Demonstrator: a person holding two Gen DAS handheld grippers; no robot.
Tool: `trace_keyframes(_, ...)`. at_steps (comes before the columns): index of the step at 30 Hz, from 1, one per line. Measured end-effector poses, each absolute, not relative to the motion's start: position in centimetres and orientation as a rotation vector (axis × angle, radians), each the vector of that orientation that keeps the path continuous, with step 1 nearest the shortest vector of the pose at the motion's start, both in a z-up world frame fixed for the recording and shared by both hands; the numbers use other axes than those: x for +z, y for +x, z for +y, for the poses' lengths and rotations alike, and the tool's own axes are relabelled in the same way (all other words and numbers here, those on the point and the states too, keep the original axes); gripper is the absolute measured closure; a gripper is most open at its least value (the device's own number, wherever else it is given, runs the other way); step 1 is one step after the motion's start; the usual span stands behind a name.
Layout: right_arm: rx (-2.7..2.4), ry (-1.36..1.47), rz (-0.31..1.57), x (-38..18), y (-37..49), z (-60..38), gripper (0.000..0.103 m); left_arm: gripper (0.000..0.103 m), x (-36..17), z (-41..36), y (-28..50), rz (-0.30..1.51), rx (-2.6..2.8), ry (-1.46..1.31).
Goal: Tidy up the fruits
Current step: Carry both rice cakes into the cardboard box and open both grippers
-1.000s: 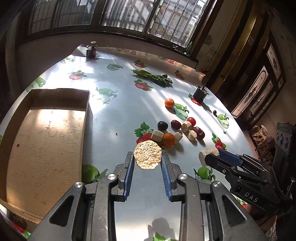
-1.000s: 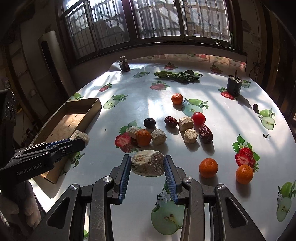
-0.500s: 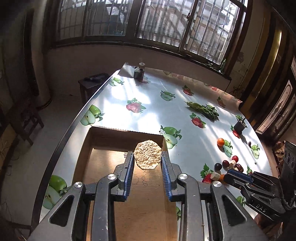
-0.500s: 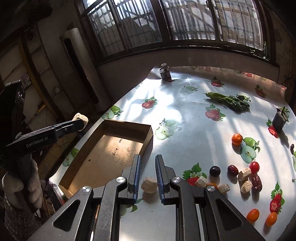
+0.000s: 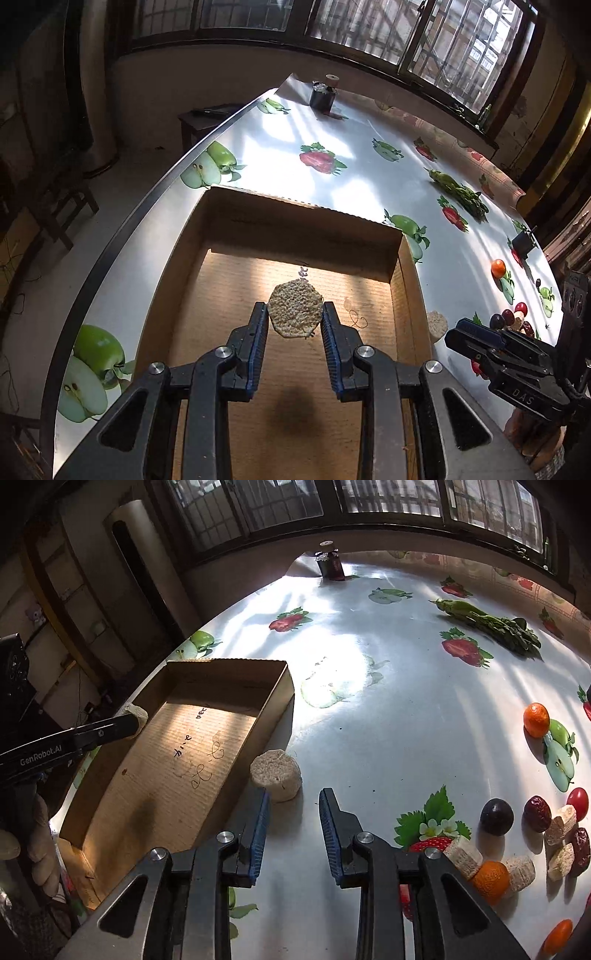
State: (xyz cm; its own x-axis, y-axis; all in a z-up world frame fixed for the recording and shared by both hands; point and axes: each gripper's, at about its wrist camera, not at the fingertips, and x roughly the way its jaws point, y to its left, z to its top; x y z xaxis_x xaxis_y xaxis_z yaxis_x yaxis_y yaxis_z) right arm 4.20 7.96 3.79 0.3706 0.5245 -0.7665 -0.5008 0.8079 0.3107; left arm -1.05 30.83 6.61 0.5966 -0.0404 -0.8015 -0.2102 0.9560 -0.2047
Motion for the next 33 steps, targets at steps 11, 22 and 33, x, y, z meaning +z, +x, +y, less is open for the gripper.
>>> trace_keyframes(11,0.695,0.057,1.027,1.5,6.1,10.3,0.063,0.075,4.8,32.1,3.0,1.006,0.128,-0.3)
trace_keyframes(22,0.598,0.107,0.905,7.1,5.6,7.0,0.064,0.068,5.1,34.5,1.2,0.937,0.159,-0.36)
trace_keyframes(33,0.685,-0.12,0.948,7.9,5.6,17.7,0.064,0.055,10.0,35.8,-4.3,0.742,0.164,-0.422)
